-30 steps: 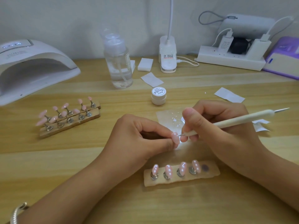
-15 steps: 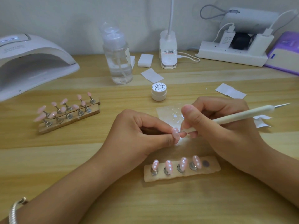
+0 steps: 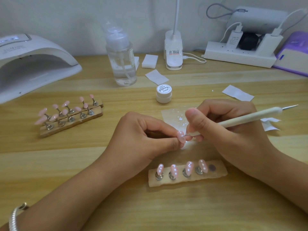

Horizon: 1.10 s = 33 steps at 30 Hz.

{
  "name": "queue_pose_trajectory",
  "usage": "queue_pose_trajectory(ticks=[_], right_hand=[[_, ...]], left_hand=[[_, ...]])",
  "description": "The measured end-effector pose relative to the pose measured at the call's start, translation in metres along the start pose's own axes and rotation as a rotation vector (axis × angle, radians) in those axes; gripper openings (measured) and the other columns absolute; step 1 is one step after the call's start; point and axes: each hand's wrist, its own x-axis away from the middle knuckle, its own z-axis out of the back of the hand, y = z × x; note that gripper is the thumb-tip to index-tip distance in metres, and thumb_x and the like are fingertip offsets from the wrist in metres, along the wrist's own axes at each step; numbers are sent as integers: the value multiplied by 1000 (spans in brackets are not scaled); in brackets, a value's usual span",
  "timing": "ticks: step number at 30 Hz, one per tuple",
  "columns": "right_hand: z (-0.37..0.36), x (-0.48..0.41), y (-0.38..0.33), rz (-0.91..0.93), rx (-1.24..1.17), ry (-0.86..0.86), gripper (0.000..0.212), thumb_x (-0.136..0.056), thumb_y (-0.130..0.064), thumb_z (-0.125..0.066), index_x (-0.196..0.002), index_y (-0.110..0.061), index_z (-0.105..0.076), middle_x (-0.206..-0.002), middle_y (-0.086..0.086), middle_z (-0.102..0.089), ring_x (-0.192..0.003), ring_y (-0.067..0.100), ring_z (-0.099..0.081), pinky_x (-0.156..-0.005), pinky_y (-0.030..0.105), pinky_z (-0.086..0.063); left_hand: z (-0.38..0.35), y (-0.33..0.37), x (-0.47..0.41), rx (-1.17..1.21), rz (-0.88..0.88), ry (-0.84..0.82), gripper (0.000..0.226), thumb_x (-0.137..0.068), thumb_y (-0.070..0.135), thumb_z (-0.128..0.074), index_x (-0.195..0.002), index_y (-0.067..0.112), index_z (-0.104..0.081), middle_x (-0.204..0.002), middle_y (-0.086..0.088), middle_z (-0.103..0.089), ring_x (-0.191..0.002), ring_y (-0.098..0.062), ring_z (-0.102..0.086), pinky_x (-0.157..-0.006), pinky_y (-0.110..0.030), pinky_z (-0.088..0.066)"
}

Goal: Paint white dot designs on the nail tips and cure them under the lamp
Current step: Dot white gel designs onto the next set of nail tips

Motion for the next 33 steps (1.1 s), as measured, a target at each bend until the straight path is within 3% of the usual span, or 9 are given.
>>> queue_pose_trajectory(ticks=[6, 11, 15, 18, 22, 24, 28, 30, 33], right_hand=[[0, 0, 2, 9, -6, -5, 33, -91, -28, -63, -62, -13, -65, -56, 2, -62, -53, 23, -56, -50, 36, -43], [1, 0, 3, 18, -6, -9, 32, -91, -29, -63, -62, -15, -66, -56, 1, -63, -54, 26, -59, -51, 41, -44], [2, 0, 5, 20, -19, -9, 32, -92, -27, -62, -62, -16, -65, -56, -5, -64, -53, 17, -62, -50, 31, -47], [5, 0, 5, 42, -71, 47, 34, -94, -24, -63, -62, -12, -63, -54, -6, -62, -53, 15, -65, -53, 21, -48], [12, -6, 5, 78, -142, 195, 32, -90, -29, -63, -60, -18, -61, -53, -4, -59, -48, 14, -56, -54, 21, -46], [18, -11, 6, 67, -111, 263, 34, -89, -34, -66, -59, -21, -58, -50, -2, -55, -46, 16, -50, -53, 25, -43], [30, -18, 11, 50, 47, 291, 38, -88, -36, -69, -63, -9, -60, -54, 10, -56, -48, 10, -48, -52, 20, -41], [32, -19, 16, 41, 166, 261, 36, -86, -38, -67, -64, -10, -65, -56, 5, -59, -49, 6, -50, -51, 18, -39], [34, -21, 24, 45, 289, 229, 41, -90, -39, -62, -60, -12, -67, -54, -14, -60, -52, 2, -56, -54, 11, -37]], left_hand=[[0, 0, 0, 2, 1, 1, 10, -69, 4, -85, -78, 8, -80, -78, -1, -78, -78, -13, -76, -69, -16, -56], [0, 1, 0, -4, -5, -1, 11, -69, 4, -85, -79, 6, -80, -78, -1, -78, -77, -12, -76, -69, -15, -55], [0, 0, 0, -13, -7, 6, 11, -69, 5, -85, -78, 8, -81, -77, -1, -78, -76, -12, -76, -68, -16, -56], [0, -1, 0, -58, -3, 21, 13, -69, 5, -86, -76, 14, -81, -76, 1, -78, -74, -11, -75, -68, -18, -56], [1, -2, 0, -70, 2, 25, 12, -69, 7, -86, -74, 17, -81, -75, 0, -77, -73, -10, -74, -67, -19, -56], [1, -2, 0, -80, 4, 29, 10, -69, 10, -87, -74, 18, -81, -74, 0, -77, -72, -10, -73, -67, -22, -57], [0, 0, 1, -90, 17, 42, 8, -70, 15, -87, -73, 19, -81, -75, 1, -77, -74, -17, -74, -69, -31, -58], [0, 1, 1, -94, 25, 42, 9, -71, 12, -86, -73, 19, -81, -76, 1, -77, -74, -17, -73, -70, -35, -58], [0, 2, 1, -81, 34, 41, 10, -70, 11, -86, -73, 19, -81, -75, 1, -77, -71, -11, -70, -67, -26, -55]])
